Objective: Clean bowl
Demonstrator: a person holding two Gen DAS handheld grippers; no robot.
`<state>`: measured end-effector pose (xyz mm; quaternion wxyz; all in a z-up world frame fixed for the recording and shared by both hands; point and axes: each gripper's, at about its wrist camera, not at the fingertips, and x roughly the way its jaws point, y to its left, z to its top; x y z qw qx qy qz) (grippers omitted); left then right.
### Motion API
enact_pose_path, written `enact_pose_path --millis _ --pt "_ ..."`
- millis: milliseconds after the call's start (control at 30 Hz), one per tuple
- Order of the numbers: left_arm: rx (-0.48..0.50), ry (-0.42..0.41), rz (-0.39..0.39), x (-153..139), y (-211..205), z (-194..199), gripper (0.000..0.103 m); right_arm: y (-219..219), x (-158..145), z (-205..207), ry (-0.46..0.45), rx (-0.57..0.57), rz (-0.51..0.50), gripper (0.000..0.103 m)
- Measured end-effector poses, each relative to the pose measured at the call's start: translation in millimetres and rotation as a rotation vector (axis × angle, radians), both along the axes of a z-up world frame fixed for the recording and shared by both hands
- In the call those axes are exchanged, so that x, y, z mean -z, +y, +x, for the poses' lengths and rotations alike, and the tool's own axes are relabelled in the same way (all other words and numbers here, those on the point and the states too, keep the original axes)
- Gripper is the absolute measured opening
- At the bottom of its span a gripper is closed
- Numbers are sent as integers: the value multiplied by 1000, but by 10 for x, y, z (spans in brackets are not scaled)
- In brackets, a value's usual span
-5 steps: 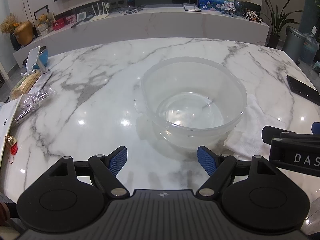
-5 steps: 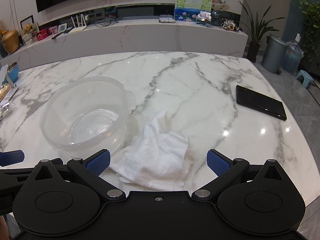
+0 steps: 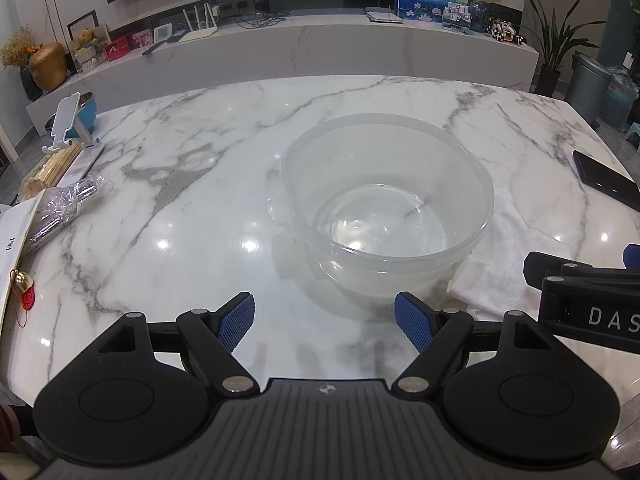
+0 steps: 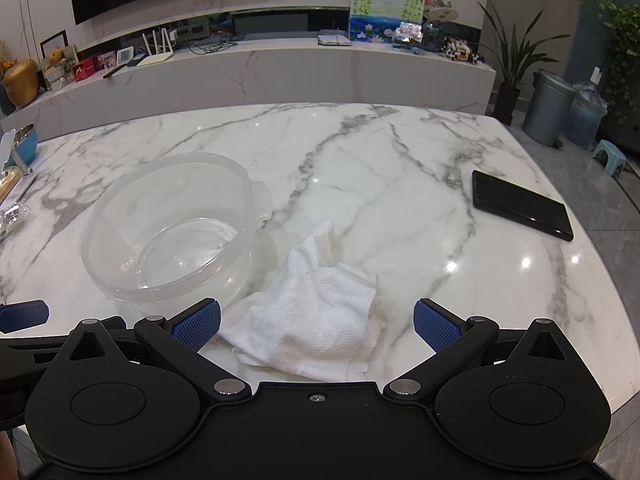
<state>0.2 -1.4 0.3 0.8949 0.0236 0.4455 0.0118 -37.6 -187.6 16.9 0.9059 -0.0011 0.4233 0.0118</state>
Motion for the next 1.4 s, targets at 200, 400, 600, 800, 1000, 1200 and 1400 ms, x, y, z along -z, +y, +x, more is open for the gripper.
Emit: enact_pose_path --millis 200,400,600,800,1000,1200,1400 --pt "-1 2 -1 -2 -15 -7 77 -4 1 2 1 0 0 102" --pt "1 3 -2 8 -3 -7 77 -4 0 3 1 0 0 102" --pt "2 4 -1 6 -12 -12 77 -5 5 -9 0 0 -1 102" --pt "2 5 -2 4 -1 -13 77 -6 4 1 1 0 -1 102" --pt "3 6 -2 3 -1 -11 77 -7 1 11 2 0 -1 102" --pt "3 7 -3 0 4 -8 77 -13 -2 10 2 0 -1 102" --pt "2 8 -3 -2 -5 -8 77 -13 -1 12 2 0 -1 102"
